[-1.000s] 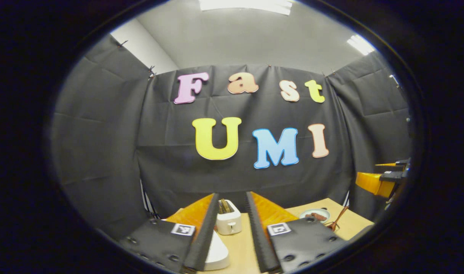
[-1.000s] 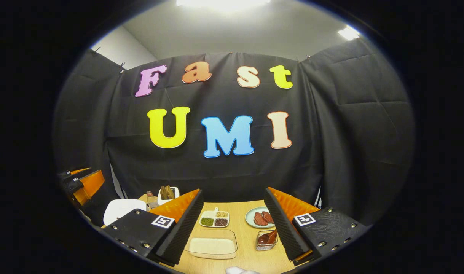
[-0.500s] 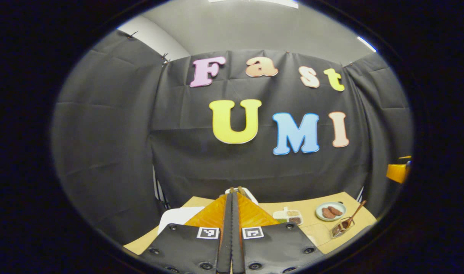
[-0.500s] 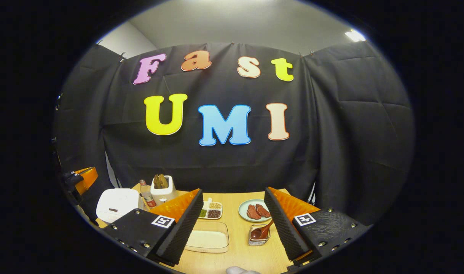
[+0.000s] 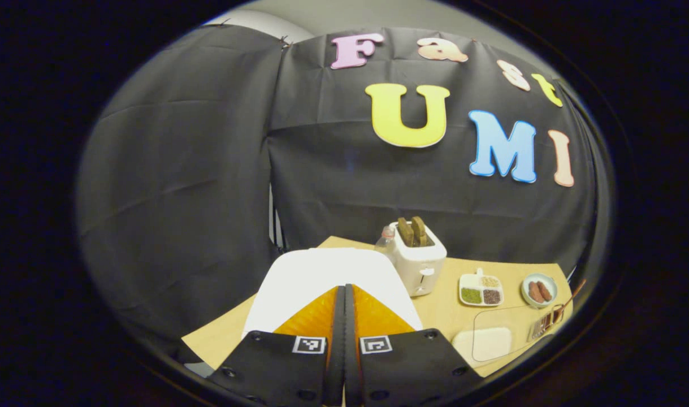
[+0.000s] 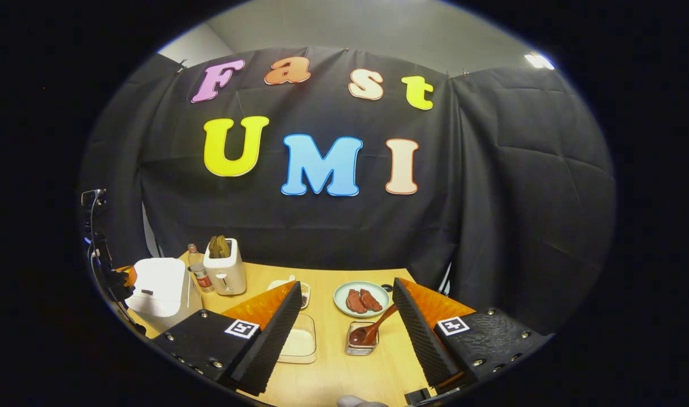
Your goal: Close the left gripper, press the button to open the rice cooker; take a wooden spoon from the chopstick holder with the right hand, scoop a spoonful of rice and pour it into the rice cooker, then put the wooden spoon back into the chopstick holder.
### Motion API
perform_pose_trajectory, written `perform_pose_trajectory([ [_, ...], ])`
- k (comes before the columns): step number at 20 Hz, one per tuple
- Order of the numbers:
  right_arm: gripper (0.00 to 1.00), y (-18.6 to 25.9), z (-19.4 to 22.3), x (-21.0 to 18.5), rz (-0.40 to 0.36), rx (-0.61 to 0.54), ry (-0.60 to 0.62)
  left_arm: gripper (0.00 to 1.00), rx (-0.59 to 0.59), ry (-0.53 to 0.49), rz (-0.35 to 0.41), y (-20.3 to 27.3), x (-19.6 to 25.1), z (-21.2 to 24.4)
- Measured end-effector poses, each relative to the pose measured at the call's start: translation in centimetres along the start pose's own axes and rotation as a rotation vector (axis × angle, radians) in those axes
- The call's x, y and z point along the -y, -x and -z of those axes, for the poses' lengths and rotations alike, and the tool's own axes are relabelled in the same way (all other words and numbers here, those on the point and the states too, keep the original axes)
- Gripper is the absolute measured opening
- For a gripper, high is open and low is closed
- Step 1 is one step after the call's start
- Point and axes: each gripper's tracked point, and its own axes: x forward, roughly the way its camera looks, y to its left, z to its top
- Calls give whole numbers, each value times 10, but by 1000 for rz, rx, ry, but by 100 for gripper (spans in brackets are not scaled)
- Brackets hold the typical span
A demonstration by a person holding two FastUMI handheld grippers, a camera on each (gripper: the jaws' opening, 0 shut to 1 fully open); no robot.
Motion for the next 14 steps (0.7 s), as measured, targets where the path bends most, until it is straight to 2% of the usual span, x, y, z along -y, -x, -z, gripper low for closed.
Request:
perform_pose_trajectory([
  [4, 99, 0, 6, 2, -1, -19, -8, 8, -62, -10, -53, -21, -12, 31],
  [9, 99, 2, 5, 3, 3, -9, 10, 7, -152, -4, -55, -32, -14, 60],
  [14, 99, 1, 13, 3, -2, -26, -3, 9, -169, -7, -64, -32, -14, 61],
])
